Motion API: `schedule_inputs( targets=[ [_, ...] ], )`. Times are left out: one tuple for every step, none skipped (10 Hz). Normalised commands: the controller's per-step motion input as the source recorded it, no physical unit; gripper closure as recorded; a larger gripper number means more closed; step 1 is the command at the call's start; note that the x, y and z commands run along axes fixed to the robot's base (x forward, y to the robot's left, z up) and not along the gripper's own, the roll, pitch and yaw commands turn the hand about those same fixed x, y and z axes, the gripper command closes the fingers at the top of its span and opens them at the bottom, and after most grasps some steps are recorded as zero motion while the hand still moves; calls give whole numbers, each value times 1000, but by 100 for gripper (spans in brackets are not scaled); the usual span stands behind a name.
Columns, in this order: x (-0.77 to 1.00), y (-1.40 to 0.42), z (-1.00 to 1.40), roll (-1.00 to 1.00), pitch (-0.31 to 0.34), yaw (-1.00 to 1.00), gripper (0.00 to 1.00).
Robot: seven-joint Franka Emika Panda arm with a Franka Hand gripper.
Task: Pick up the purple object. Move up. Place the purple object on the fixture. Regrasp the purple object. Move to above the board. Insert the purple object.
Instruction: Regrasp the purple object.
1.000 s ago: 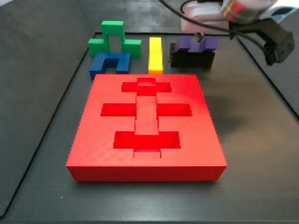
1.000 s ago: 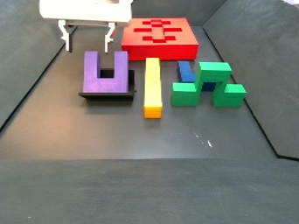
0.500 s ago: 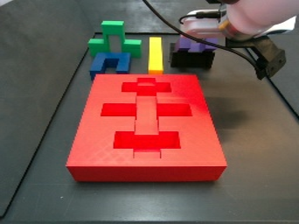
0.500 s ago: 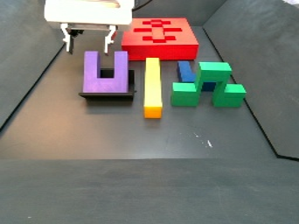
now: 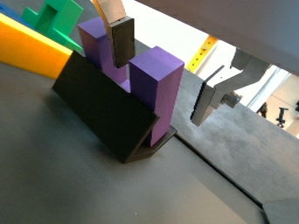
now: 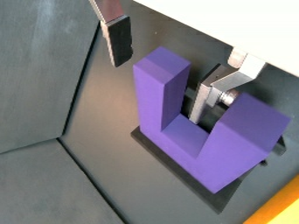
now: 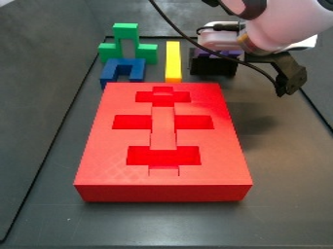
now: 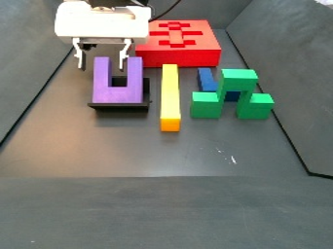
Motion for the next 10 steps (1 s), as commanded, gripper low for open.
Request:
schedule_inputs(
  targets=[
    [51, 97, -97, -86, 86, 0, 0],
    [54, 17, -14, 0, 46, 0, 0],
    [0, 0, -29, -9, 0, 0, 0],
    [0, 0, 0, 0, 0, 0, 0],
    [0, 0, 0, 0, 0, 0, 100],
    [0, 0, 0, 0, 0, 0, 100],
    [0, 0, 0, 0, 0, 0, 100],
    [0, 0, 0, 0, 0, 0, 100],
    [0, 0, 0, 0, 0, 0, 100],
    [0, 0, 0, 0, 0, 0, 100]
  ],
)
